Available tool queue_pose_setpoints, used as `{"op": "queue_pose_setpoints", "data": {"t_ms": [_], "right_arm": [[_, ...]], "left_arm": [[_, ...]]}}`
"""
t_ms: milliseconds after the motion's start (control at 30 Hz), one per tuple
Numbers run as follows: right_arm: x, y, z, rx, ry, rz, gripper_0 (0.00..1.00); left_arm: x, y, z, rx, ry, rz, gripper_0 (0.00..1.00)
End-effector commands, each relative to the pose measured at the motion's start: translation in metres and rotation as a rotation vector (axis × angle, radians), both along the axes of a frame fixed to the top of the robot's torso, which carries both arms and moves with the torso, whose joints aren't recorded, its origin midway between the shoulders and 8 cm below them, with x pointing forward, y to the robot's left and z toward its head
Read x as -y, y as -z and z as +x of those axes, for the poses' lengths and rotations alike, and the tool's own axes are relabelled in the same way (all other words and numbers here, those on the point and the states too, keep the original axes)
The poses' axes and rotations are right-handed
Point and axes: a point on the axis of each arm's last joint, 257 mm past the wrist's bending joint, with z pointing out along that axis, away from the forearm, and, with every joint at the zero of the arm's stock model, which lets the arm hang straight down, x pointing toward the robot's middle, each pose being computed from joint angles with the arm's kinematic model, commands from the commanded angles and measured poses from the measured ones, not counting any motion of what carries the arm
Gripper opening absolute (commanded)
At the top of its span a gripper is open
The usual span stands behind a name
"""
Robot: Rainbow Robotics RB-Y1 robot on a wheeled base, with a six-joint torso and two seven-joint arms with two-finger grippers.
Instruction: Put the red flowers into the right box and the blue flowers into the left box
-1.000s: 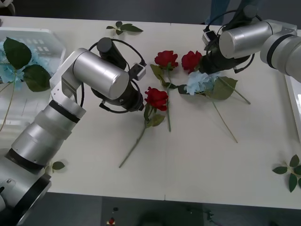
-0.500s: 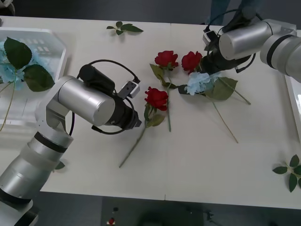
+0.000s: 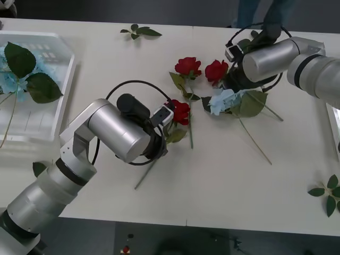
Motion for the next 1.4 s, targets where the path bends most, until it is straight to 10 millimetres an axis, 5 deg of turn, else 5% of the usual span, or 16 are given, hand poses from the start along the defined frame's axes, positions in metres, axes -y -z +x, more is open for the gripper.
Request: {"op": "queue_pose_setpoints", "data": {"t_ms": [33, 67, 100, 167, 200, 633, 833, 1333, 1400], "right_arm": [[-0.009, -0.003, 0.003, 0.007, 0.035, 0.043, 1.00], [-0.009, -0.003, 0.003, 0.006, 0.037, 0.046, 0.92], [-0.009, -0.003, 0.003, 0.006, 0.037, 0.046, 0.74], [-0.011, -0.003, 0.002, 0.005, 0.040, 0.055, 0.06], [-0.012, -0.003, 0.003, 0.007, 0.041, 0.059, 0.00], [-0.017, -0.007, 0.005, 0.017, 0.048, 0.090, 0.00], [-0.018, -0.016, 0.009, 0.026, 0.067, 0.133, 0.00], [0.021, -0.115, 0.021, 0.086, 0.125, 0.342, 0.00], [0.031, -0.125, 0.017, 0.087, 0.136, 0.376, 0.00]], "left_arm": [[0.019, -0.024, 0.011, 0.082, 0.075, 0.023, 1.00], [0.020, -0.021, 0.012, 0.077, 0.073, 0.026, 1.00], [0.021, -0.020, 0.012, 0.073, 0.071, 0.028, 1.00], [0.024, -0.016, 0.016, 0.067, 0.066, 0.031, 1.00], [0.026, -0.015, 0.018, 0.066, 0.064, 0.034, 1.00], [0.043, 0.003, 0.032, 0.057, 0.042, 0.024, 1.00], [0.034, 0.017, 0.027, 0.047, 0.014, 0.025, 1.00], [0.018, 0.047, 0.015, 0.044, -0.018, 0.019, 1.00], [0.017, 0.047, 0.016, 0.049, -0.019, 0.022, 0.76]]}}
